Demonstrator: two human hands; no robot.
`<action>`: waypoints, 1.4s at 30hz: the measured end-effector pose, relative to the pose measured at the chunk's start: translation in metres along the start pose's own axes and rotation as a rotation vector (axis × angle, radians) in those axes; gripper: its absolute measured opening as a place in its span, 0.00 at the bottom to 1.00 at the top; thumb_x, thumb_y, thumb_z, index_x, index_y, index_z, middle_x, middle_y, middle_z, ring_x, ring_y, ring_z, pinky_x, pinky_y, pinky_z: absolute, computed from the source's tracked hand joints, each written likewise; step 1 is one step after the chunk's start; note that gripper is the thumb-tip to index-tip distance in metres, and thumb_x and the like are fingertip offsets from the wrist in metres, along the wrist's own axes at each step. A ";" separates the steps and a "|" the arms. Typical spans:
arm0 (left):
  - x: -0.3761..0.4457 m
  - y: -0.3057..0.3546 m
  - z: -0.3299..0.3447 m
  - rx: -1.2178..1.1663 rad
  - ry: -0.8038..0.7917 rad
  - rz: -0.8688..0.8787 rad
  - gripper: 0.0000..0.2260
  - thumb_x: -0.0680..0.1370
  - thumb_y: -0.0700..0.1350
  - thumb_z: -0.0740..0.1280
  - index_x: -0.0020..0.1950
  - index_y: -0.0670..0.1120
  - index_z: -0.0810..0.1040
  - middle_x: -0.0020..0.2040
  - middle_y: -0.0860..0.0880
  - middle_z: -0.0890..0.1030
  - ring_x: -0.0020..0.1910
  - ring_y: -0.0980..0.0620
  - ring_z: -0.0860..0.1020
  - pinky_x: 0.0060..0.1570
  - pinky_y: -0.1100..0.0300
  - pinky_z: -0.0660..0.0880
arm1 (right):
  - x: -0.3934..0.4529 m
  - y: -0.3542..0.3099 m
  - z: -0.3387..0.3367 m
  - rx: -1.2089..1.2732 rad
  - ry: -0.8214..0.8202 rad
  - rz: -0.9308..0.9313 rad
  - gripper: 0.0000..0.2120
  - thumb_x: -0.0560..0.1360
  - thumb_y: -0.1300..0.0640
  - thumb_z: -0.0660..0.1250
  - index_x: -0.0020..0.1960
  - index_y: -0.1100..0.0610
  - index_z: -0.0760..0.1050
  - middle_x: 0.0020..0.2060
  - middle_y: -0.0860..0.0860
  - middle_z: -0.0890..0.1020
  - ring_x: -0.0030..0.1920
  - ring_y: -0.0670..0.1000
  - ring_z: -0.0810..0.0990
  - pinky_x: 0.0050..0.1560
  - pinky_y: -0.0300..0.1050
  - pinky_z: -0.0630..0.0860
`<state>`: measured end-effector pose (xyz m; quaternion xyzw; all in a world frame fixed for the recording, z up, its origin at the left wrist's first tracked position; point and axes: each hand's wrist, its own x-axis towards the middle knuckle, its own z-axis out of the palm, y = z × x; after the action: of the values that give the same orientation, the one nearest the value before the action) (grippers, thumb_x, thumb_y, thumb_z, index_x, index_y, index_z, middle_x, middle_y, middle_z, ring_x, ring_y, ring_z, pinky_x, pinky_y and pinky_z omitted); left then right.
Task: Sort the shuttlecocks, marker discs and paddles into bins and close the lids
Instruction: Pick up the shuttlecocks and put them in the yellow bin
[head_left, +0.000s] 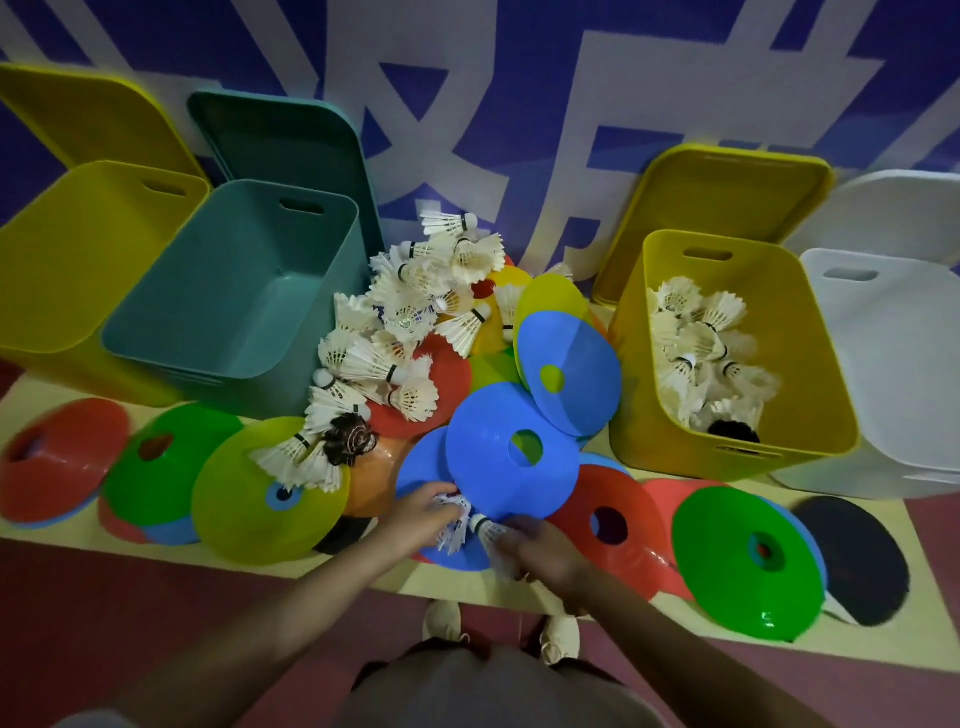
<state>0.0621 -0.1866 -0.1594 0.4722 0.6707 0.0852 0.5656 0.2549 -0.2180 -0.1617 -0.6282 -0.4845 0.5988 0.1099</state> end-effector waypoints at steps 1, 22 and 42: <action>-0.001 -0.001 -0.003 0.003 -0.011 0.019 0.17 0.78 0.48 0.64 0.67 0.50 0.71 0.57 0.51 0.74 0.53 0.52 0.77 0.54 0.53 0.77 | 0.000 -0.001 -0.003 0.026 0.004 -0.028 0.19 0.71 0.44 0.66 0.48 0.61 0.77 0.39 0.58 0.80 0.39 0.52 0.78 0.40 0.45 0.72; -0.029 0.042 -0.057 -0.346 0.109 0.468 0.12 0.78 0.45 0.68 0.60 0.56 0.76 0.46 0.48 0.78 0.47 0.53 0.81 0.54 0.52 0.79 | -0.029 -0.073 -0.025 0.271 0.345 -0.519 0.14 0.78 0.65 0.63 0.62 0.54 0.72 0.56 0.45 0.78 0.51 0.35 0.79 0.47 0.33 0.75; 0.020 0.264 0.076 -0.332 0.093 0.608 0.15 0.78 0.45 0.67 0.64 0.49 0.75 0.55 0.51 0.78 0.50 0.53 0.80 0.42 0.65 0.79 | 0.003 -0.019 -0.284 -0.421 0.717 0.053 0.24 0.79 0.50 0.61 0.71 0.60 0.64 0.58 0.61 0.77 0.57 0.61 0.77 0.49 0.49 0.73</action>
<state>0.2695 -0.0614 -0.0274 0.5475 0.5014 0.3790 0.5525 0.4888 -0.0802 -0.0765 -0.8180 -0.5110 0.2326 0.1253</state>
